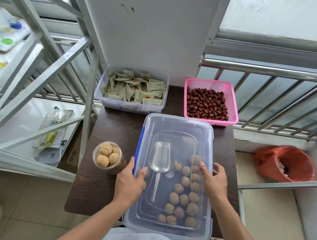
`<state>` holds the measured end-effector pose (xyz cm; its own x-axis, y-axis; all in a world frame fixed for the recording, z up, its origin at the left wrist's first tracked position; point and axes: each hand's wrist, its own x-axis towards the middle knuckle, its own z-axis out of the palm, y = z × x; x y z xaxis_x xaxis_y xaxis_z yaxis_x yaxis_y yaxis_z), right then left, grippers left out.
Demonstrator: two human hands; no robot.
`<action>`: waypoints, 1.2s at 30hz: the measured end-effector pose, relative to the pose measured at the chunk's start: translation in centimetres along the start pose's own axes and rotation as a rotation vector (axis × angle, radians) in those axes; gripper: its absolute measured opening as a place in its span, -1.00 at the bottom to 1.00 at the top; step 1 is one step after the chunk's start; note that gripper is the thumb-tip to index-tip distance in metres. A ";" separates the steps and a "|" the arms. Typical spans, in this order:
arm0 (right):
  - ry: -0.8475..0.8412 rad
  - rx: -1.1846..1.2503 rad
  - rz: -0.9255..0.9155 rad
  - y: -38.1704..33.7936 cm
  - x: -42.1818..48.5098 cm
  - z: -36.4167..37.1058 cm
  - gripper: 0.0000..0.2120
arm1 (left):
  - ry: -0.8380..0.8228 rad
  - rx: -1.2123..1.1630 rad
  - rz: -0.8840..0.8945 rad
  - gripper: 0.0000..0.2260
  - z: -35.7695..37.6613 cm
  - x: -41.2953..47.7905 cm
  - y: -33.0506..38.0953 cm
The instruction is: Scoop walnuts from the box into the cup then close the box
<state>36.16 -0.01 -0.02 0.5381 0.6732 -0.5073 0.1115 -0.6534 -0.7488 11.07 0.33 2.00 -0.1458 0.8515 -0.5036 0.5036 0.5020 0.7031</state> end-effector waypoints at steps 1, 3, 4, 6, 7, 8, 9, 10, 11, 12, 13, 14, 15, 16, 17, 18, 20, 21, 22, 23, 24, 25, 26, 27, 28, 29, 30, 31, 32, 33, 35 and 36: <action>0.003 -0.001 -0.002 0.0 0.0 0.1 -0.38 | 0.020 0.022 0.009 -0.38 0.0 -0.1 0.0; 0.006 -0.001 -0.001 -0.1 0.0 0.1 -0.38 | 0.038 0.011 0.017 -0.38 0.0 -0.2 0.1; 0.008 0.004 0.001 -0.1 0.0 0.1 -0.38 | 0.038 -0.002 0.019 -0.38 0.0 -0.3 0.1; 0.015 0.008 0.013 0.0 0.1 0.1 -0.36 | 0.035 -0.020 0.031 -0.37 0.0 -0.3 0.2; 0.026 0.011 0.020 -0.1 0.1 0.1 -0.35 | 0.037 -0.019 0.029 -0.37 0.2 -0.2 -0.1; 0.048 0.014 0.022 -0.1 0.2 0.0 -0.33 | 0.044 -0.015 0.031 -0.38 0.3 -0.1 -0.2; 0.079 0.006 0.019 -0.2 0.2 -0.1 -0.31 | 0.044 -0.018 0.018 -0.38 0.3 0.0 -0.3; 0.112 -0.012 0.005 -0.4 0.1 -0.2 -0.30 | 0.041 -0.016 0.011 -0.39 0.3 0.1 -0.4; 0.139 -0.042 -0.017 -0.6 0.0 -0.3 -0.30 | 0.035 -0.018 -0.006 -0.39 0.3 0.0 -0.3; 0.159 -0.081 -0.049 -0.9 -0.2 -0.3 -0.34 | 0.027 -0.023 -0.009 -0.40 0.3 0.0 -0.3; 0.173 -0.124 -0.084 -1.2 -0.5 -0.3 -0.41 | 0.015 -0.043 -0.003 -0.40 0.5 0.1 -0.5; 0.180 -0.160 -0.119 -1.5 -0.8 -0.4 -0.51 | 0.001 -0.071 0.006 -0.40 0.6 0.2 -0.7; 0.180 -0.182 -0.150 -1.7 -1.1 -0.3 -0.60 | -0.014 -0.102 -0.005 -0.41 0.7 0.1 -0.6; 0.179 -0.186 -0.170 -1.8 -1.2 -0.3 -0.66 | -0.023 -0.116 -0.009 -0.41 0.6 0.0 -0.4; 0.179 -0.181 -0.179 -1.7 -1.4 -0.3 -0.70 | -0.025 -0.115 -0.018 -0.41 0.5 0.1 -0.5; 0.182 -0.174 -0.181 -1.7 -1.6 -0.2 -0.74 | -0.022 -0.093 -0.017 -0.40 0.4 0.0 -0.3; 0.197 -0.151 -0.176 -1.5 -1.7 0.2 -0.79 | 0.007 -0.039 0.009 -0.38 0.1 -0.2 -0.1; 0.208 -0.139 -0.168 -1.5 -1.8 0.4 -0.80 | 0.013 -0.039 0.015 -0.37 0.0 -0.3 0.0; 0.221 -0.136 -0.163 -1.5 -1.9 0.7 -0.81 | 0.014 -0.041 0.018 -0.37 0.0 -0.4 0.1; 0.232 -0.134 -0.152 -1.6 -2.0 0.9 -0.81 | 0.011 -0.046 0.018 -0.36 0.0 -0.3 -0.1; 0.243 -0.134 -0.148 -1.7 -1.9 1.1 -0.80 | 0.010 -0.046 0.027 -0.36 0.0 -0.2 -0.2; 0.248 -0.132 -0.137 -1.7 -2.0 1.1 -0.80 | 0.011 -0.042 0.030 -0.36 0.0 -0.2 -0.3; 0.253 -0.129 -0.136 -1.7 -2.0 1.1 -0.81 | 0.011 -0.043 0.039 -0.36 0.0 -0.2 -0.4; 0.254 -0.129 -0.134 -1.8 -2.2 1.0 -0.82 | 0.008 -0.047 0.038 -0.36 0.0 -0.2 -0.4; 0.254 -0.129 -0.147 -1.7 -2.2 1.0 -0.82 | 0.006 -0.048 0.041 -0.36 0.0 -0.1 -0.5; 0.250 -0.135 -0.142 -1.9 -2.4 0.9 -0.82 | -0.003 -0.053 0.036 -0.36 0.0 0.0 -0.5; 0.252 -0.135 -0.144 -1.8 -2.3 0.9 -0.82 | -0.006 -0.050 0.032 -0.36 0.0 0.0 -0.5; 0.248 -0.141 -0.134 -2.1 -2.4 0.8 -0.80 | -0.015 -0.041 0.018 -0.36 -0.1 -0.1 -0.4; 0.243 -0.142 -0.135 -1.9 -2.1 0.8 -0.76 | -0.024 -0.036 0.031 -0.36 0.0 0.0 -0.5; 0.228 -0.147 -0.129 -2.0 -2.4 0.7 -0.72 | -0.038 -0.041 0.034 -0.37 0.0 -0.1 -0.3; 0.188 -0.161 -0.126 -2.0 -2.5 0.6 -0.66 | -0.069 -0.065 0.021 -0.40 0.0 0.1 -0.4; 0.175 -0.170 -0.125 -2.0 -2.2 0.6 -0.63 | -0.078 -0.081 0.035 -0.42 0.0 0.2 -0.3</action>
<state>34.24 0.03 2.37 0.6461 0.6917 -0.3226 0.3169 -0.6277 -0.7110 10.90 0.28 1.66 -0.0613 0.8559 -0.5136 0.4359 0.4858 0.7576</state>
